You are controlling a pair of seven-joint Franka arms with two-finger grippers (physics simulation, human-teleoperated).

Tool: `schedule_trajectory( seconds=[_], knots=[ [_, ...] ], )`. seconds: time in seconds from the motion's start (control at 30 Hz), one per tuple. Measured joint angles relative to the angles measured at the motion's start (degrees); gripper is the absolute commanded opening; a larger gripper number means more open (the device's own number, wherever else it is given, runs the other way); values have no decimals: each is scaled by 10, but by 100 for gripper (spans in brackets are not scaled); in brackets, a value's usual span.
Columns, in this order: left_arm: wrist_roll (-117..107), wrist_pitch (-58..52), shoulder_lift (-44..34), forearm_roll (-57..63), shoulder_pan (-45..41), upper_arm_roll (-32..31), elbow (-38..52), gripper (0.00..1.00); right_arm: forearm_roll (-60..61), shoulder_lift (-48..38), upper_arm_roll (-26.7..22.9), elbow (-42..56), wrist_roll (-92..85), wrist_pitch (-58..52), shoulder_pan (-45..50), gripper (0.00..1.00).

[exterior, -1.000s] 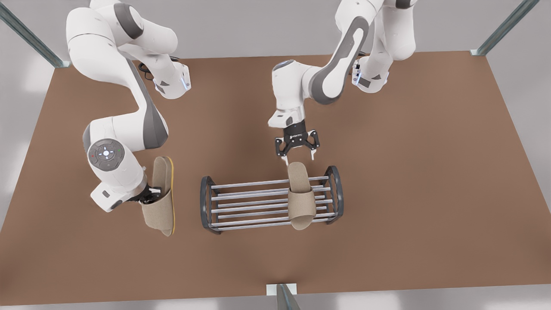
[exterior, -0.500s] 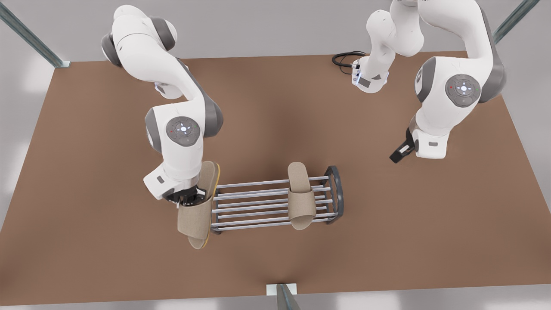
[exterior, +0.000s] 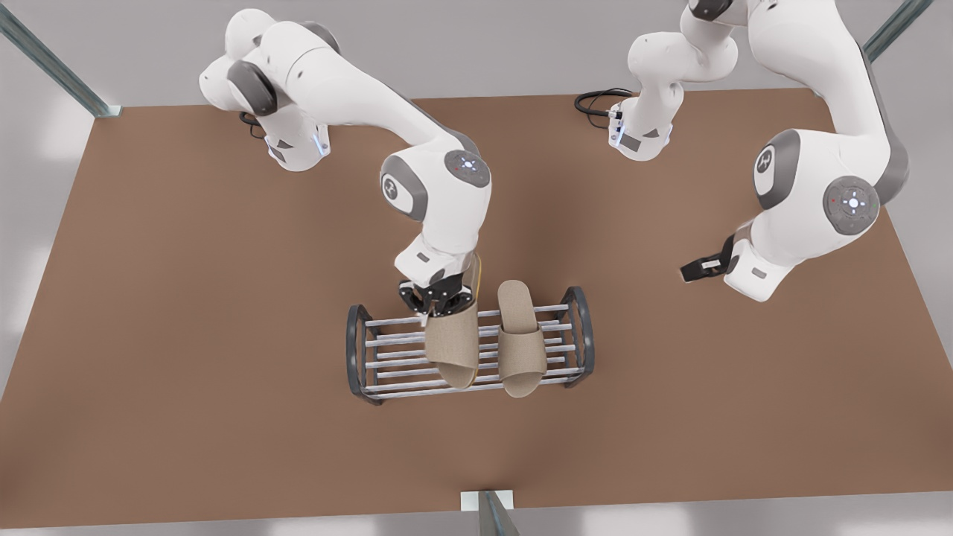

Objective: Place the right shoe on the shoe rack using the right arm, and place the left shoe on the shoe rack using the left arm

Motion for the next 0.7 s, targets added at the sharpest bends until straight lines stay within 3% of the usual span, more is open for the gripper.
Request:
schedule_trajectory(
  seconds=[0.1, 0.27, 0.47, 0.7],
  knots=[
    [30, 1, 0, 5, 1, 0, 0, 100, -3, 26, -37, 1, 16, 17, 21, 21],
    [70, 1, -1, 8, 1, 0, 0, 100, -4, 74, -49, 35, 43, 71, 29, 21],
    [105, 1, -3, 9, 1, 0, -1, 100, -2, 69, -46, 30, 51, 108, 28, 21],
    [134, 1, -3, 9, 1, 0, -1, 100, -3, -14, -46, -126, 22, 137, 22, 21]
  ],
)
